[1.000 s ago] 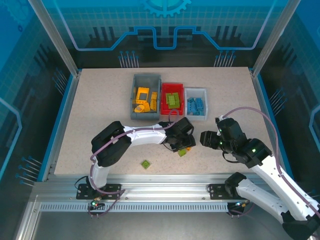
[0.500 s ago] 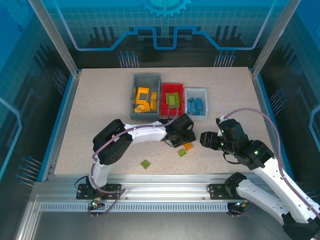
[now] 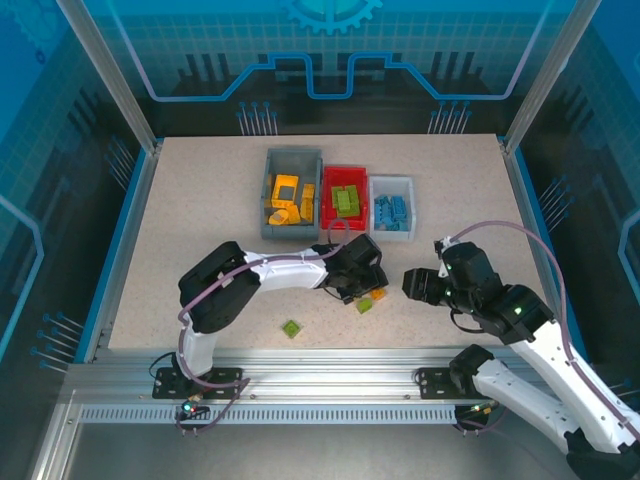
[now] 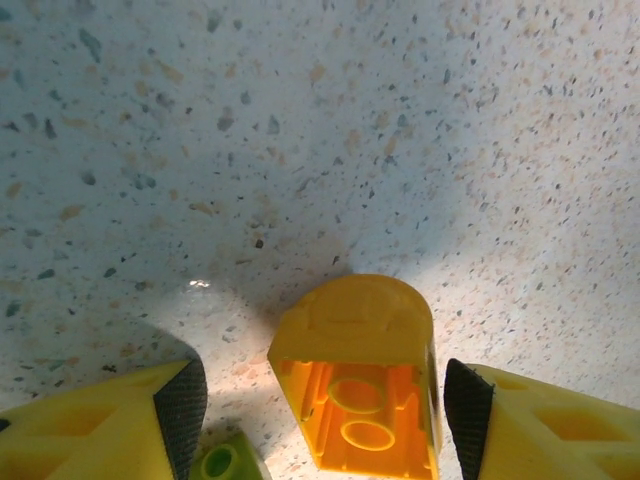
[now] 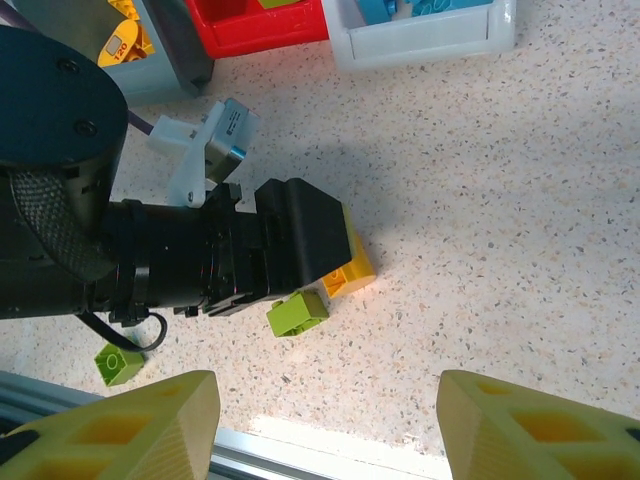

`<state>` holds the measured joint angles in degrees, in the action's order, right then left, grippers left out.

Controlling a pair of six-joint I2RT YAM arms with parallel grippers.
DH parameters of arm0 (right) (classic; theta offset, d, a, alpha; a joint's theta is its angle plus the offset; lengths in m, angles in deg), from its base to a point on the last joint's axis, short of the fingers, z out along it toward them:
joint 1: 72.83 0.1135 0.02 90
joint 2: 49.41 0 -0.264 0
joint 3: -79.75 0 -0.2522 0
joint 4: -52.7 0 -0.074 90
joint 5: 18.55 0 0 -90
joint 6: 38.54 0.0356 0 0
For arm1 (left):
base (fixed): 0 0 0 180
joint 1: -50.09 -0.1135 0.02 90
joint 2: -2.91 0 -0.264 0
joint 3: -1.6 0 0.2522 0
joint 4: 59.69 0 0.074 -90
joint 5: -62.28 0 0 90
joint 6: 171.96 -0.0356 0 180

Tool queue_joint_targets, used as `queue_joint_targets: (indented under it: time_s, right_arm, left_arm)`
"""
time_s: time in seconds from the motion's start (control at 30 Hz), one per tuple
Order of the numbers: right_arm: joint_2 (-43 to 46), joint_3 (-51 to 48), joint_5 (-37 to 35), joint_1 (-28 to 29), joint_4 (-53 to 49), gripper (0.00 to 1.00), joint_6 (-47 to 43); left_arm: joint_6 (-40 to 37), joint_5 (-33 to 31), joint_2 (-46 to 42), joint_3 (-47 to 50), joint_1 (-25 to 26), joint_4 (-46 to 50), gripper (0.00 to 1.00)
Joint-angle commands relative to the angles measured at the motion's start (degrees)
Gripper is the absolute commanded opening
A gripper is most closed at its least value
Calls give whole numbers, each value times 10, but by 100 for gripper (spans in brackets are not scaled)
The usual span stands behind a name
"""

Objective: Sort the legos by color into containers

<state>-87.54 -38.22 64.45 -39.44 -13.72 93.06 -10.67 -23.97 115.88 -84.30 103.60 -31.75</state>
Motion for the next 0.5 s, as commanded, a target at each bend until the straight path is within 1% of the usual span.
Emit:
queue_joint_targets:
  time_s: [0.0, 0.2, 0.37, 0.47]
  right_arm:
    - [7, -9, 9, 6, -15, 61, 8]
    - [8, -8, 7, 6, -15, 61, 8]
    - [5, -14, 14, 6, -10, 61, 8]
    - [7, -19, 17, 6, -7, 61, 7]
  left_arm:
    - [26, 27, 10, -9, 7, 0, 66]
    - [30, 29, 29, -12, 7, -28, 54]
    - [18, 28, 44, -25, 5, -41, 46]
    - [6, 21, 40, -27, 1, -42, 40]
